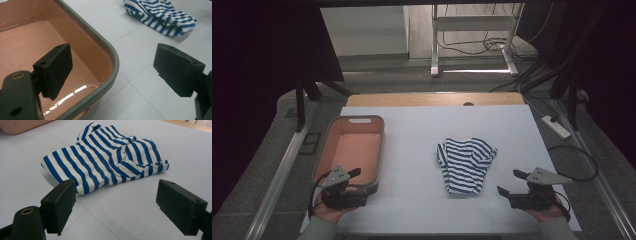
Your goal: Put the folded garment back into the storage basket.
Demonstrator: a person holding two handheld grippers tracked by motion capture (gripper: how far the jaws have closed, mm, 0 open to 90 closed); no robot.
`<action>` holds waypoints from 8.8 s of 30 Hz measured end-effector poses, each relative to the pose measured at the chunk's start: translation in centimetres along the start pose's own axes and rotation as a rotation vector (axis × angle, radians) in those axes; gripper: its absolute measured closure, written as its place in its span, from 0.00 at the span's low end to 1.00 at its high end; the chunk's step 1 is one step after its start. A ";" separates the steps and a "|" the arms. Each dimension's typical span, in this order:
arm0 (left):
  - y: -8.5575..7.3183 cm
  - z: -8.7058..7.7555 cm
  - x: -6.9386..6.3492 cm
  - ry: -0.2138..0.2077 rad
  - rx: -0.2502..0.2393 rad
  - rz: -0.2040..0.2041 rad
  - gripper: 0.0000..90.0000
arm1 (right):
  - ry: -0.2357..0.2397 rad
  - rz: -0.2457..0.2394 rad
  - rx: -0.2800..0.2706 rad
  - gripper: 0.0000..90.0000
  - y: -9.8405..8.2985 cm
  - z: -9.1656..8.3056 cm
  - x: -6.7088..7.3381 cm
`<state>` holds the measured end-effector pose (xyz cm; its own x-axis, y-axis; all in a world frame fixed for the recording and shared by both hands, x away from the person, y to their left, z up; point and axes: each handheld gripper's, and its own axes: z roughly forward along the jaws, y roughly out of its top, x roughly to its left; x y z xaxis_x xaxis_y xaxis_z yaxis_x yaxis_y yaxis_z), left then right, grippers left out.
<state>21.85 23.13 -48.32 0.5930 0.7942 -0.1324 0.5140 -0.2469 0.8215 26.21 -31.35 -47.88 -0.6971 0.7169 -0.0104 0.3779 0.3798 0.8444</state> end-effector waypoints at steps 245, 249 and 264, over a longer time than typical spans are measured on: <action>13.8 24.3 -7.0 -0.130 0.284 0.021 0.14 | 0.009 -0.071 0.108 0.19 -0.6 0.7 0.5; 13.7 24.7 -7.0 -0.128 0.290 0.018 0.14 | 0.008 -0.073 0.109 0.19 -0.6 0.7 0.5; 13.6 25.9 -7.0 -0.129 0.304 0.004 0.13 | 0.007 -0.074 0.108 0.18 -0.6 0.7 0.5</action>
<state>40.75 -0.12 -50.59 0.6593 0.7207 -0.2144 0.6614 -0.4203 0.6212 26.08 -30.80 -48.77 -0.7300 0.6802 -0.0666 0.3884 0.4931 0.7785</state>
